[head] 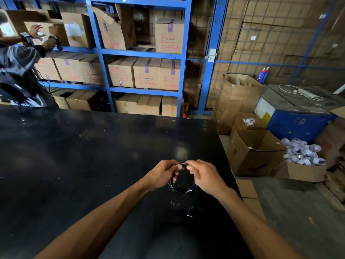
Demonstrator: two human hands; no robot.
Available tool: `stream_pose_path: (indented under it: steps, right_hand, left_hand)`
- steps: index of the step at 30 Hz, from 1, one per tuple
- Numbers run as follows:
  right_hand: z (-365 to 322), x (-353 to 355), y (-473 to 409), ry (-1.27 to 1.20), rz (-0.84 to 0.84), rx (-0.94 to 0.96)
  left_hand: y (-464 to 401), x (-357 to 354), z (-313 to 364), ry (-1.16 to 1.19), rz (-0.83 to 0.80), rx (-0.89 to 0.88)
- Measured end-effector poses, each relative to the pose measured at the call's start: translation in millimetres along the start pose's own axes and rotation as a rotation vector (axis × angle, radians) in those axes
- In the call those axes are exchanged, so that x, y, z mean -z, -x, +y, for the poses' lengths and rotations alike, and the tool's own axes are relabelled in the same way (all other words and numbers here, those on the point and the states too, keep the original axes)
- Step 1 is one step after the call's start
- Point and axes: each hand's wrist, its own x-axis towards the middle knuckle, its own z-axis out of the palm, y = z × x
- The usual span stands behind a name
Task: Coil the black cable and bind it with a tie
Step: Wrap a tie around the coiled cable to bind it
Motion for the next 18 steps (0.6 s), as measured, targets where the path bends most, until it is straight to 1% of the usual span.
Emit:
stream_pose_path:
  steps: [2, 5, 10, 14, 16, 18]
  right_hand:
    - [-5, 1, -5, -0.111, 0.022, -0.121]
    - [-9, 3, -12, -0.252, -0.034, -0.273]
    - [-8, -6, -19, -0.379, -0.082, -0.412]
    - [-2, -10, -18, -0.563, -0.159, -0.525]
    - [2, -11, -15, -0.602, -0.202, -0.529]
    - [6, -15, -13, -0.531, -0.193, -0.476]
  left_hand:
    - [-4, 0, 0, 0.129, 0.029, 0.033]
    - [-8, 1, 2, 0.266, 0.058, 0.112]
    - [-16, 4, -1, 0.142, 0.054, 0.254]
    - [-20, 1, -9, 0.079, 0.059, 0.373]
    - [-21, -3, -15, 0.103, 0.034, 0.413]
    - [-23, -5, -20, 0.126, 0.020, 0.436]
